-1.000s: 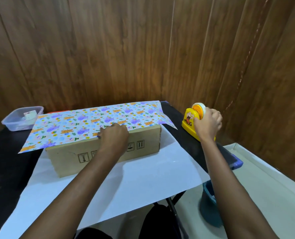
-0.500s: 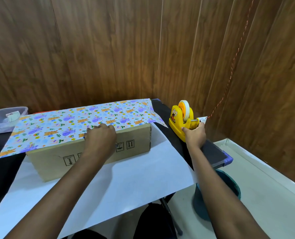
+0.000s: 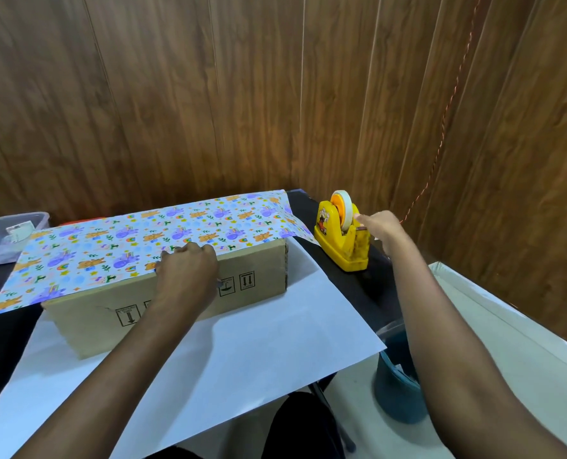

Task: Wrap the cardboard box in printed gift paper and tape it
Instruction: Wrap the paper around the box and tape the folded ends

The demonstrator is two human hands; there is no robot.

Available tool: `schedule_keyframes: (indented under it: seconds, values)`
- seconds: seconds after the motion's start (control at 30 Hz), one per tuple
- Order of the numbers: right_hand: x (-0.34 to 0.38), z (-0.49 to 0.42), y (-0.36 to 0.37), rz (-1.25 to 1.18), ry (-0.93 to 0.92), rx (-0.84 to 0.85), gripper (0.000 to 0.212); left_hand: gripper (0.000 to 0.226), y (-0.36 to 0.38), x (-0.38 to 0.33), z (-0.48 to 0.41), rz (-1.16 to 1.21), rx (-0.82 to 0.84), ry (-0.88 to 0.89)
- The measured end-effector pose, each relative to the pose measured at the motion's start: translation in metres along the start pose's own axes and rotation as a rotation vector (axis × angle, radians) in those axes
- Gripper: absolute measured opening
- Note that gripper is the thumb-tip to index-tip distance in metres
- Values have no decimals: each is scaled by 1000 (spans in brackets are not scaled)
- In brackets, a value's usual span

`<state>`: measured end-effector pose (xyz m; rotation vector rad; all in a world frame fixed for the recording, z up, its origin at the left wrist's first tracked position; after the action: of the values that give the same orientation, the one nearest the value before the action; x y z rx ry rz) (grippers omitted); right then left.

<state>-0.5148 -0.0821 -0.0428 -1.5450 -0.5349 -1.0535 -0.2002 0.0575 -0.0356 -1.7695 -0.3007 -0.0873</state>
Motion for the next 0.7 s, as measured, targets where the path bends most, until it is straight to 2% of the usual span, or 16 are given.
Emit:
schedule_keyframes:
  seconds: [0.07,0.2,0.33,0.5,0.6,0.7]
  values:
    - [7,-2,-5,-23,32,51,47,48,1,0,0,-9,3,-2]
    - [15,2,-3,78,87,196,61,49,1,0,0,-14,0,-2]
    - [18,3,-4,47,115,205,58,49,2,0,-1,-21,-7,3]
    - [23,5,-18,-29,67,141,36,49,4,0,-2,-47,-16,5]
    - [7,10,-17,-60,100,135,10,49,6,0,-2,-64,-24,5]
    - [-13,17,-4,-156,152,143,13,49,8,0,-3,-74,-24,13]
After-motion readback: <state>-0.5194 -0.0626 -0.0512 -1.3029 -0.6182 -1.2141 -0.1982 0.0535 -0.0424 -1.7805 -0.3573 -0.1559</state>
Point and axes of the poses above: each hand's wrist, its own z-axis away from the middle knuckle, its own y-axis out of the palm, x = y × z, the point moved 5 cm from there along -z, towards the middle knuckle, and after that the axes turned 5 degrees about z, right-handed, at the moved point
